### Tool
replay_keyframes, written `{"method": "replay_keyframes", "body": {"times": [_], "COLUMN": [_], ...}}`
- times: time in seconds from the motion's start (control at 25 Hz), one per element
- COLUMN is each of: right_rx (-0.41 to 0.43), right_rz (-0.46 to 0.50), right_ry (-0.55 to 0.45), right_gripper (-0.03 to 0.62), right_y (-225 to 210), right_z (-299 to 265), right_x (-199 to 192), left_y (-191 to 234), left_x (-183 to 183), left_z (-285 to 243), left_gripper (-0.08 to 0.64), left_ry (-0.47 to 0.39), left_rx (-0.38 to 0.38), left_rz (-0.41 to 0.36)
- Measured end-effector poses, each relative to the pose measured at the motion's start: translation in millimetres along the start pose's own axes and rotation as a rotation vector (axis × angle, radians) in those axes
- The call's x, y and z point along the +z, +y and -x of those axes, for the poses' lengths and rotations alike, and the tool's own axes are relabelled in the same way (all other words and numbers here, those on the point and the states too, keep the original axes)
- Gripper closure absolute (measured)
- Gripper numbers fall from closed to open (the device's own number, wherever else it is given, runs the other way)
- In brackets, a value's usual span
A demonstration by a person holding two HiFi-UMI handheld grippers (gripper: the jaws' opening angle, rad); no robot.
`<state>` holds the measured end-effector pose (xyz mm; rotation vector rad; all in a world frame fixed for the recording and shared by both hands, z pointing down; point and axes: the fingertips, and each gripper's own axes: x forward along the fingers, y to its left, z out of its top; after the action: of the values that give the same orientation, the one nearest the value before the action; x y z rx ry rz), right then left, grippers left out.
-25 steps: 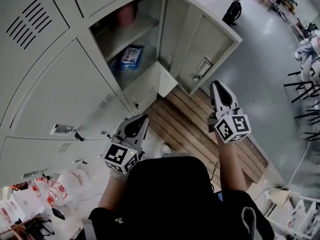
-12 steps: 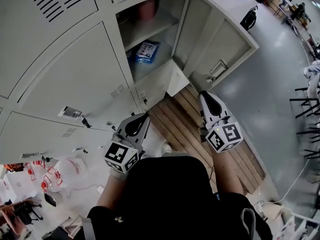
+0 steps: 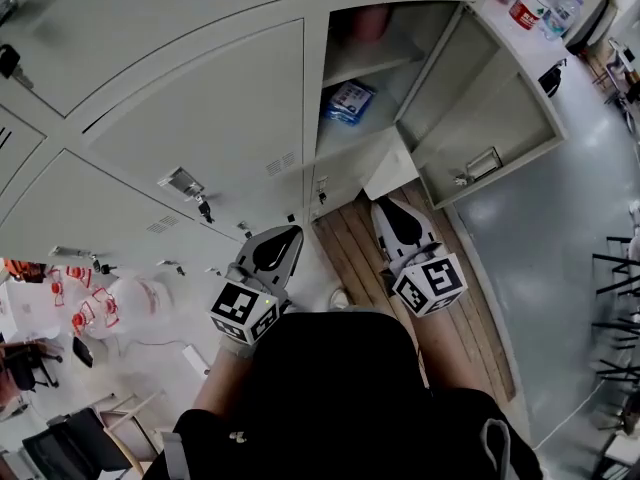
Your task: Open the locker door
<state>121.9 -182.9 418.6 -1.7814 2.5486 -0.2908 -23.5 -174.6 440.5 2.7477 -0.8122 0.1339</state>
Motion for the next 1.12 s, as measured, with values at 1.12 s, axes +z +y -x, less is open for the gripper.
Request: {"method": "replay_keyframes", "body": {"times": [1.12], "right_rx": [0.165], "right_rz": [0.021], "right_ry": [0.050], "right_gripper": [0.535], "right_y": [61.1], "right_z": [-30.5], "right_x": [-17.1], "left_y": [17.9], "left_x": [-0.5], "left_z": [29.9], "left_gripper": [0.537], "left_ry": [-0.007], "left_rx": [0.086], "left_rz": [0.002]}}
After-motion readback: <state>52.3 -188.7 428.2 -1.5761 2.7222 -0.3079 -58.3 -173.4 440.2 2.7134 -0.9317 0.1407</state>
